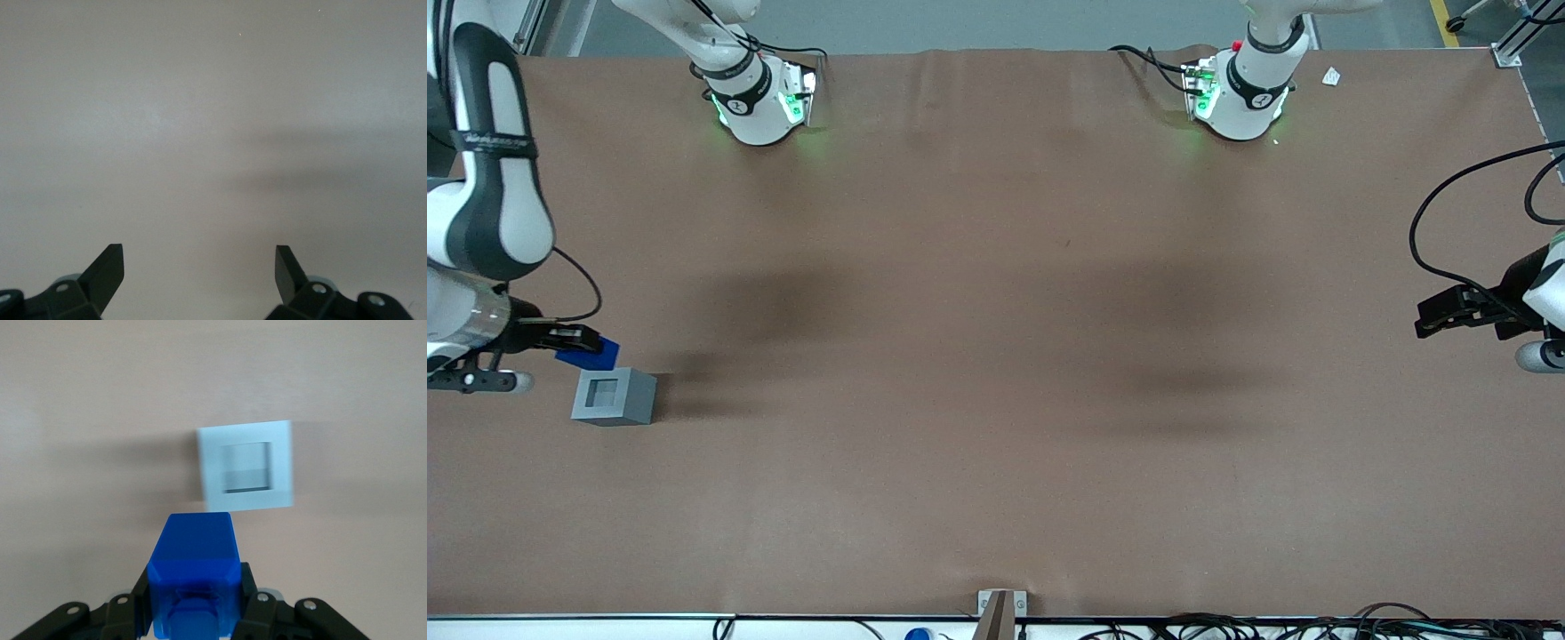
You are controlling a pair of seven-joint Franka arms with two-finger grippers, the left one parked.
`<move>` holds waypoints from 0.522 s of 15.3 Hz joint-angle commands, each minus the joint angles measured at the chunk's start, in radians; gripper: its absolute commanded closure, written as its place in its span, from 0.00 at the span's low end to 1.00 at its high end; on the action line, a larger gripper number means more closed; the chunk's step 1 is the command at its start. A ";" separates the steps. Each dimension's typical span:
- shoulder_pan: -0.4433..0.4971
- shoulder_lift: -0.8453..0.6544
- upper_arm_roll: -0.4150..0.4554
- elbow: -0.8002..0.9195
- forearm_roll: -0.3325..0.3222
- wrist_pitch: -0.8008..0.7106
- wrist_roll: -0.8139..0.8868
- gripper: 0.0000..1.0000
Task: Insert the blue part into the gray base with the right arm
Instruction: 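Lower the blue block into the gray base's square opening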
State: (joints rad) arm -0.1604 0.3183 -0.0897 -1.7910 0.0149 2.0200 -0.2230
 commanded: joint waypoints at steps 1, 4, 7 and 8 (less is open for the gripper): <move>-0.039 0.077 0.019 0.061 -0.012 0.006 -0.048 0.96; -0.039 0.102 0.019 0.059 -0.012 0.055 -0.081 0.96; -0.037 0.120 0.019 0.058 -0.012 0.101 -0.119 0.96; -0.037 0.128 0.019 0.059 -0.012 0.111 -0.130 0.96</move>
State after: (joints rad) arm -0.1889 0.4316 -0.0791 -1.7507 0.0149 2.1178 -0.3191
